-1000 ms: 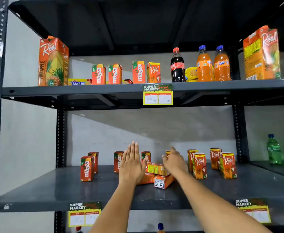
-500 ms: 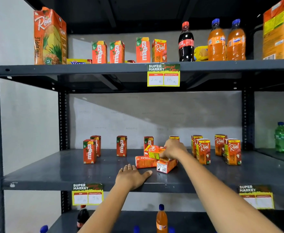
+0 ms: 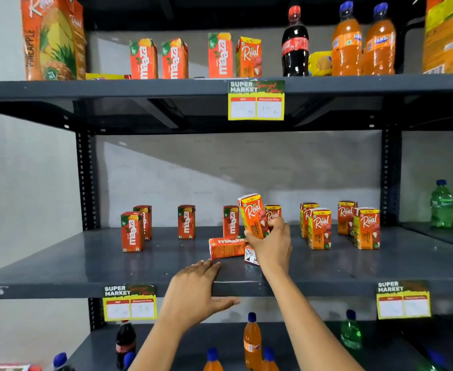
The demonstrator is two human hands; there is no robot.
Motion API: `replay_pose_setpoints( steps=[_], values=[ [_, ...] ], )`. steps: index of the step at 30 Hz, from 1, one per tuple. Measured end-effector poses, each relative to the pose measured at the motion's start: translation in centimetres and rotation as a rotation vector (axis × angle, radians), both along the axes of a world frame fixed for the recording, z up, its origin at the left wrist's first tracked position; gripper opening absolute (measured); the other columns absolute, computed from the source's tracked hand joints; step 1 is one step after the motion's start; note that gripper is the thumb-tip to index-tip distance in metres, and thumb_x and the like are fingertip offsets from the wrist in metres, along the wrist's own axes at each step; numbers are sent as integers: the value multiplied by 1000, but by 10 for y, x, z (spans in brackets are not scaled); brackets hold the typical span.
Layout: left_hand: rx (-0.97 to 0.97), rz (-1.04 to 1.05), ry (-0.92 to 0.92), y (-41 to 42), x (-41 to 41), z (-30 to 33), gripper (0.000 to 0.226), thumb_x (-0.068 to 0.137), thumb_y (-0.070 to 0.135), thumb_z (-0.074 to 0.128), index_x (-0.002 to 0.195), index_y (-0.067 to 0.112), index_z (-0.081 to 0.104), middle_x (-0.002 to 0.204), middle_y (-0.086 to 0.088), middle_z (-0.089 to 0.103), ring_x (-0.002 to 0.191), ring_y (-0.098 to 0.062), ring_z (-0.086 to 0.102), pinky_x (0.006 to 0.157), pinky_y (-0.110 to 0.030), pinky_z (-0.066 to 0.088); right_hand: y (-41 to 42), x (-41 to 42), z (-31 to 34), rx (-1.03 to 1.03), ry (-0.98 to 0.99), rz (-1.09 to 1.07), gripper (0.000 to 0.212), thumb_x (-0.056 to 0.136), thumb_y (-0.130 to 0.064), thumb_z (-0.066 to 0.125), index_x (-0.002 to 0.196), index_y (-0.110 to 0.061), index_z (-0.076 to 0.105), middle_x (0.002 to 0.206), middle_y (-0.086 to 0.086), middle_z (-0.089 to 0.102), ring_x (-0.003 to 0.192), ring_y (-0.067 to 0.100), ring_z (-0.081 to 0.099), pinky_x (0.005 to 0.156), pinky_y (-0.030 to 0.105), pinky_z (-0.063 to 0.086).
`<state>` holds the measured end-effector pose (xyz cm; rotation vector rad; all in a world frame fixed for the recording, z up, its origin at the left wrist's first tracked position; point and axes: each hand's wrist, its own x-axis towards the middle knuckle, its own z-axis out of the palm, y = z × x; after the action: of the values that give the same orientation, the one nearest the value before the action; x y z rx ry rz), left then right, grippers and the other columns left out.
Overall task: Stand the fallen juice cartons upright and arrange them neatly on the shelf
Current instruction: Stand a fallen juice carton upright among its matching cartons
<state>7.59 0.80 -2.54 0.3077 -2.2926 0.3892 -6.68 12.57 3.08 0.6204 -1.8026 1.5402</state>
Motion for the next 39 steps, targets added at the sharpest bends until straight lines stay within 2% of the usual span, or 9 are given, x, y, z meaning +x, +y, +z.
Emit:
replay_pose_setpoints(
  steps=[3,6,10,14,20,23,29,37,39],
  values=[
    [-41,18,55,-5,3,20,65,55,44,84,111,15,69,107,-7,73,90,-24,71,75,-36,58,-2,0,26,-50,27,27,51,70,-40,81,102,-17,50,109,3,54,95,18,58,70,25,42],
    [-24,27,168,-1,0,44,53,48,22,88,98,10,74,94,-9,76,79,-26,73,65,-35,59,-5,2,51,-97,49,48,51,70,-39,81,102,-16,49,109,3,53,96,20,58,70,25,43],
    [-10,33,209,-5,-2,49,48,53,21,84,99,10,74,98,-8,76,85,-26,72,69,-36,58,-10,2,58,-92,77,52,52,72,-39,80,107,-18,48,114,4,53,100,20,59,71,24,44],
    [-10,39,197,-9,-1,44,49,54,22,84,100,11,74,99,-8,75,87,-26,72,72,-37,58,-15,0,49,-70,70,54,59,78,-40,74,126,-16,50,124,8,51,111,23,57,83,32,51],
    [14,31,184,-10,-4,28,49,54,22,85,100,10,74,98,-8,76,88,-25,72,73,-37,58,-6,-17,38,-243,-29,-36,55,79,-26,76,125,-12,49,128,9,53,118,27,52,92,39,49],
    [22,28,164,-11,-6,16,49,55,23,85,101,11,74,99,-7,75,89,-24,72,75,-37,57,6,-39,31,-163,-189,-111,59,77,-28,78,127,-13,50,127,8,58,118,29,53,89,44,49],
    [62,53,122,-11,-5,-9,49,57,25,85,103,12,74,101,-6,75,91,-23,71,77,-38,57,4,-63,8,120,-403,-87,49,78,-23,78,118,-6,57,121,16,62,110,35,59,84,42,51],
    [81,76,111,-13,-5,-29,52,55,27,89,102,11,74,100,-7,75,90,-24,72,77,-40,57,-2,-62,-11,270,-454,-74,46,84,-16,72,123,-2,53,125,19,57,113,35,57,86,40,51],
    [77,68,112,-14,-9,-30,52,54,26,89,102,11,74,99,-7,75,89,-24,72,77,-40,57,2,-57,-14,275,-426,-120,49,86,-22,70,126,-3,50,127,19,54,112,35,56,86,40,51]
  ],
)
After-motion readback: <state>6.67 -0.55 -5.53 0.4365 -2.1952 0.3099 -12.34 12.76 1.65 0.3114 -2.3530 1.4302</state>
